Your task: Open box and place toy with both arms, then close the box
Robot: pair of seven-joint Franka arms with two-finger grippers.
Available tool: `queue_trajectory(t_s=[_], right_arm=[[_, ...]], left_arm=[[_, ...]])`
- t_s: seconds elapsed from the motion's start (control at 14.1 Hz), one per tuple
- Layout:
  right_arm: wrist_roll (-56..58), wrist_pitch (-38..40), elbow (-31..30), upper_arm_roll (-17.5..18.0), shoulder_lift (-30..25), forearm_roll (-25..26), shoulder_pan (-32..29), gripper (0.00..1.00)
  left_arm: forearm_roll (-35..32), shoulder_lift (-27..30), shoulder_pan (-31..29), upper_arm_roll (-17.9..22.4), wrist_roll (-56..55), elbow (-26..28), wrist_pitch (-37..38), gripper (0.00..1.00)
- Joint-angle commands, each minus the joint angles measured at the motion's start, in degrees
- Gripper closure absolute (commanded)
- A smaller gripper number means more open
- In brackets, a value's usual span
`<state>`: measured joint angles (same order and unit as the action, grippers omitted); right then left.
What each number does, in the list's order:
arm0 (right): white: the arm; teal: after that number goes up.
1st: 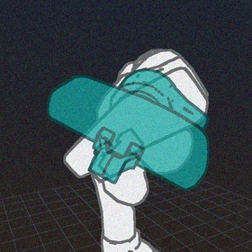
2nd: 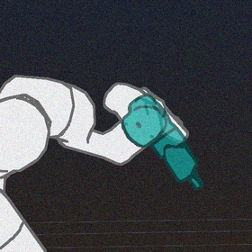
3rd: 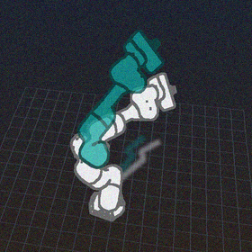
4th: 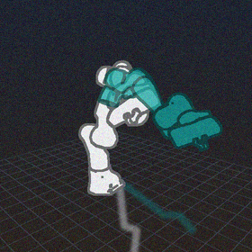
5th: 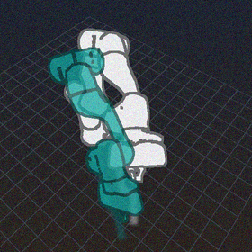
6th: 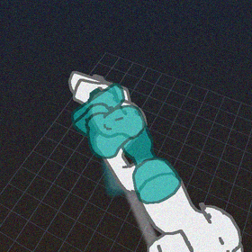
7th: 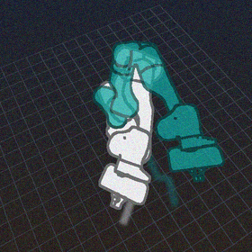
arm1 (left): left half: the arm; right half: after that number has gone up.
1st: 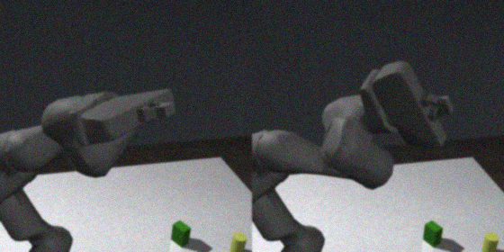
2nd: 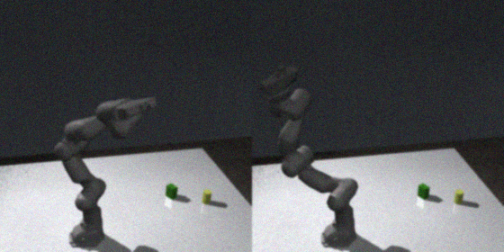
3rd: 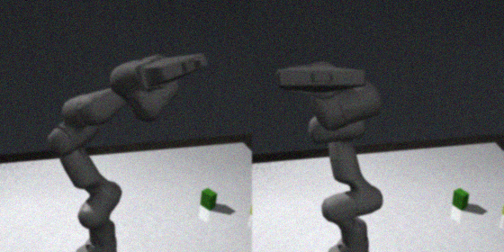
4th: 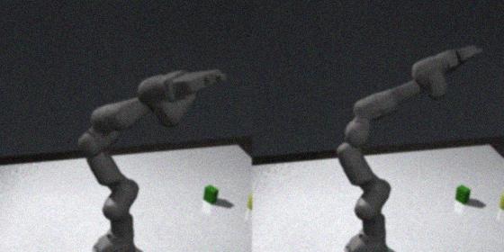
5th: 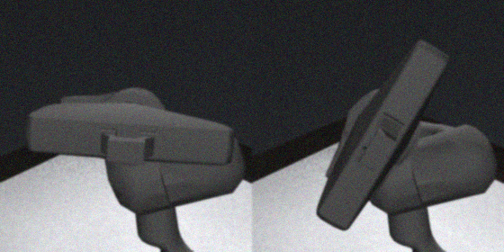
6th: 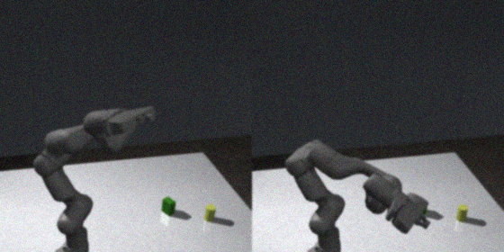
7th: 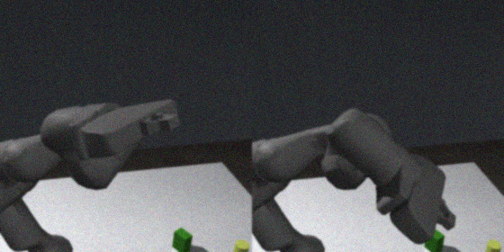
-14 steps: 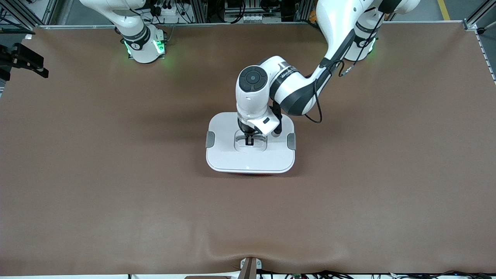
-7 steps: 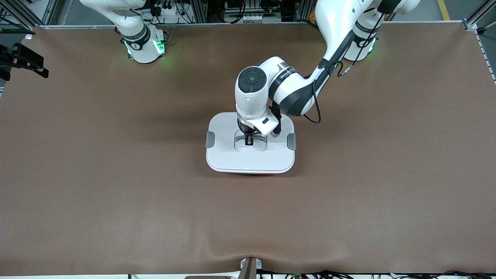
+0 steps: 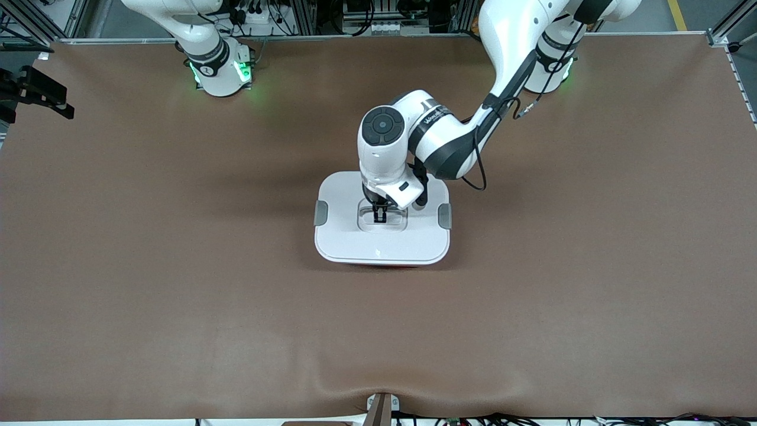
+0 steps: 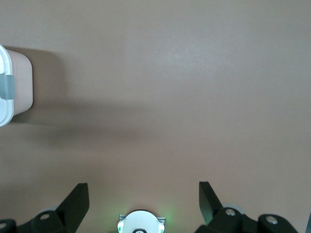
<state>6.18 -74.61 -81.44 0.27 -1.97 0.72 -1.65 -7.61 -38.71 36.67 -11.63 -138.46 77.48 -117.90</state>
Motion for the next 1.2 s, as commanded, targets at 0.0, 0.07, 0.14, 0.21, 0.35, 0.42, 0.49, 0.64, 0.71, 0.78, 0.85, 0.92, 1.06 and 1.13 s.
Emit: queue_trajectory(t_s=[0.0, 0.07, 0.14, 0.21, 0.35, 0.42, 0.49, 0.64, 0.71, 0.78, 0.85, 0.92, 1.06, 1.13], right_arm=[[0.1, -0.2, -1.4, 0.3, -1.5, -1.2, -0.7, 0.0], [0.1, -0.2, -1.4, 0.3, -1.5, -1.1, -0.7, 0.0], [0.1, -0.2, -1.4, 0.3, -1.5, -1.2, -0.8, 0.0], [0.0, -0.2, -1.4, 0.3, -1.5, -1.2, -0.8, 0.0], [0.1, -0.2, -1.4, 0.3, -1.5, -1.1, -0.7, 0.0], [0.1, -0.2, -1.4, 0.3, -1.5, -1.2, -0.7, 0.0], [0.1, -0.2, -1.4, 0.3, -1.5, -1.2, -0.7, 0.0], [0.1, -0.1, -1.4, 0.3, -1.5, -1.1, -0.7, 0.0], [0.1, -0.1, -1.4, 0.3, -1.5, -1.2, -0.7, 0.0], [0.0, -0.2, -1.4, 0.3, -1.5, -1.2, -0.7, 0.0], [0.1, -0.1, -1.4, 0.3, -1.5, -1.1, -0.6, 0.0], [0.1, -0.1, -1.4, 0.3, -1.5, -1.1, -0.7, 0.0], [0.1, 0.0, -1.4, 0.3, -1.5, -1.1, -0.8, 0.0], [0.1, 0.0, -1.4, 0.3, -1.5, -1.2, -0.7, 0.0]], left_arm=[[0.2, 2.0, -0.1, 0.2, 0.7, -0.7, 1.0, 0.0], [0.2, 2.8, -0.3, 0.2, 0.8, -0.7, 1.8, 0.0], [0.1, 3.8, -0.3, 0.3, 1.1, -0.7, 3.2, 0.0], [0.1, 5.3, -0.4, 0.4, 2.5, -0.7, 5.5, 0.0], [0.2, 7.3, -0.6, 0.3, 5.8, -0.7, 7.9, 0.0], [0.3, 8.0, -0.5, 0.3, 6.6, -0.7, 8.2, 0.0], [0.2, 9.1, -0.7, 0.3, 6.9, -0.7, 8.8, 0.0], [0.2, 10.9, -2.7, 0.1, 9.2, -0.7, 11.4, 0.0], [0.4, 12.1, -3.2, 0.1, 12.3, -0.7, 12.9, 0.0], [0.7, 13.8, -4.1, 0.1, 17.4, -0.7, 14.6, 0.0], [1.9, 15.3, -5.5, 0.1, 23.5, -0.7, 16.5, 0.0], [3.5, 16.6, -6.9, 0.2, 29.0, -0.7, 18.5, 0.0], [3.2, 18.8, -9.1, 0.3, 37.6, -0.7, 22.0, 0.0], [3.1, 19.7, -10.6, 0.3, 43.7, -0.6, 23.2, 0.0]])
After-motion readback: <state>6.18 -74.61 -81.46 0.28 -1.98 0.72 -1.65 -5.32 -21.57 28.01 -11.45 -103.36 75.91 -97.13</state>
